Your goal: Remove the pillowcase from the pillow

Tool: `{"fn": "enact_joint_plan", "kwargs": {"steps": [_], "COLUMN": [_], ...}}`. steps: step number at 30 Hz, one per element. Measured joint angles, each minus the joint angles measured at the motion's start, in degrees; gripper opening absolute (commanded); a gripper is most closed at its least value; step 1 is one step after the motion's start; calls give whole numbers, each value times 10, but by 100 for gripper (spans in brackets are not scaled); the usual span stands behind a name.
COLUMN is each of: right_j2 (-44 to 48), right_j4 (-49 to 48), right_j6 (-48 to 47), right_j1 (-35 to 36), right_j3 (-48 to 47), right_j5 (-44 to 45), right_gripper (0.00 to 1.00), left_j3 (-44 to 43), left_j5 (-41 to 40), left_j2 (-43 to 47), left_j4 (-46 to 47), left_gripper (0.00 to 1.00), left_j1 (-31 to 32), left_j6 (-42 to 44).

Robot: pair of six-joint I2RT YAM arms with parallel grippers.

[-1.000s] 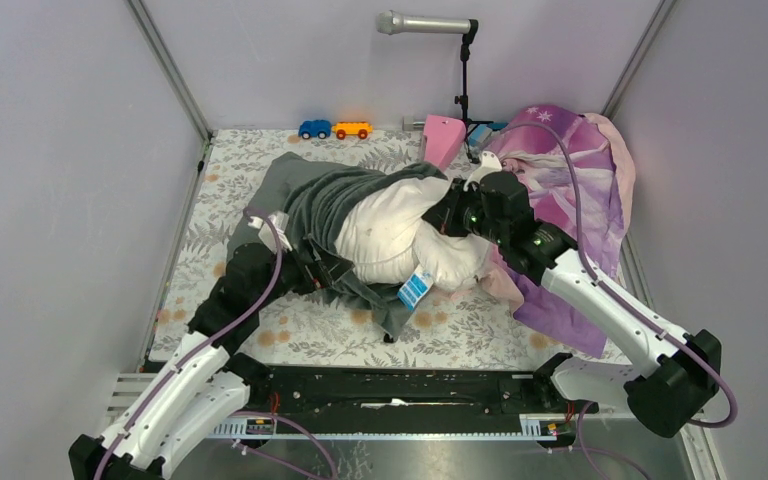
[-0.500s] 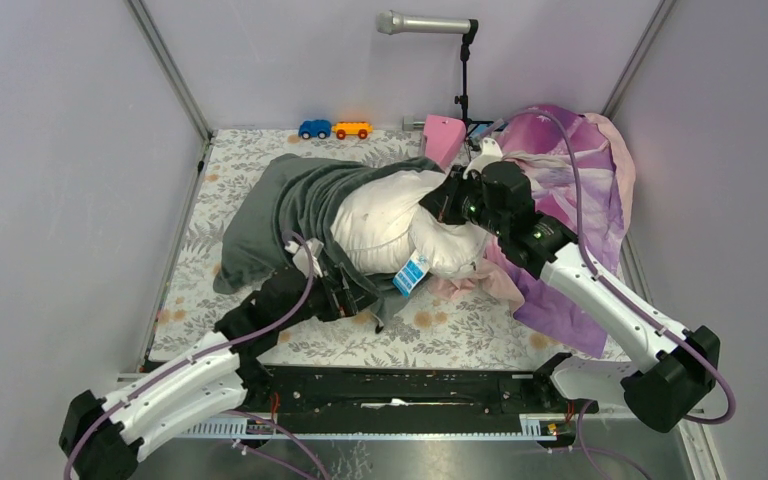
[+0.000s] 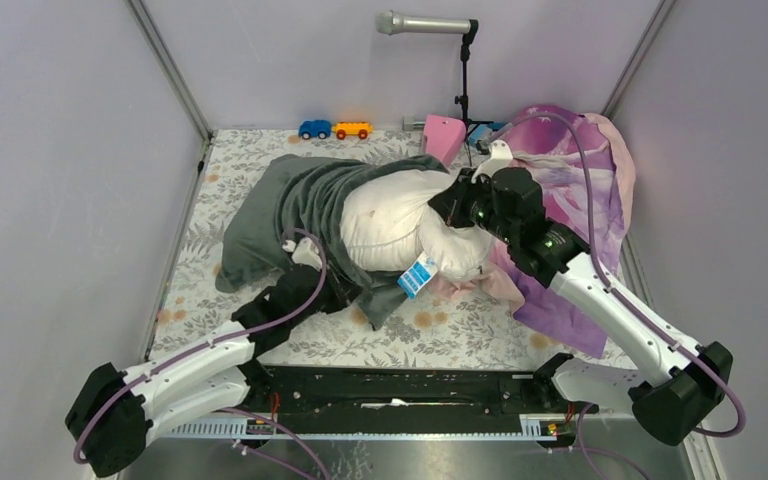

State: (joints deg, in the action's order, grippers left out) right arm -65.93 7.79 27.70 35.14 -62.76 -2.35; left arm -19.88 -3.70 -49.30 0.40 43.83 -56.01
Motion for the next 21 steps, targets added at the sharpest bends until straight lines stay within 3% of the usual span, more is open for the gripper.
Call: {"fn": "enact_joint_plan", "kwargs": {"steps": [4,11,16,18,21], "right_j2": [33,115,133,125,107], "right_j4": [20,56,76,78,78], "right_j6": [-15,-49,-73,-73,-71], "right_j1": [1,1,1,0,0], "right_j3": [12,20,20,19,18], "right_j5": [67,216,262,244,209], "right_gripper": [0,0,0,0,0], "left_j3": [-42,-170,-237,-249,-252], "left_j5": [-66,-206,-255,-240,-169], "left_j2": [32,108,141,150,145], "left_j4": [-81,-229,-280,-278,-262], "left_gripper": [0,0,0,21,83], "left_j1": [-36,-167,-190,-190,-192], "left_j6": [31,105,123,134,155]}}
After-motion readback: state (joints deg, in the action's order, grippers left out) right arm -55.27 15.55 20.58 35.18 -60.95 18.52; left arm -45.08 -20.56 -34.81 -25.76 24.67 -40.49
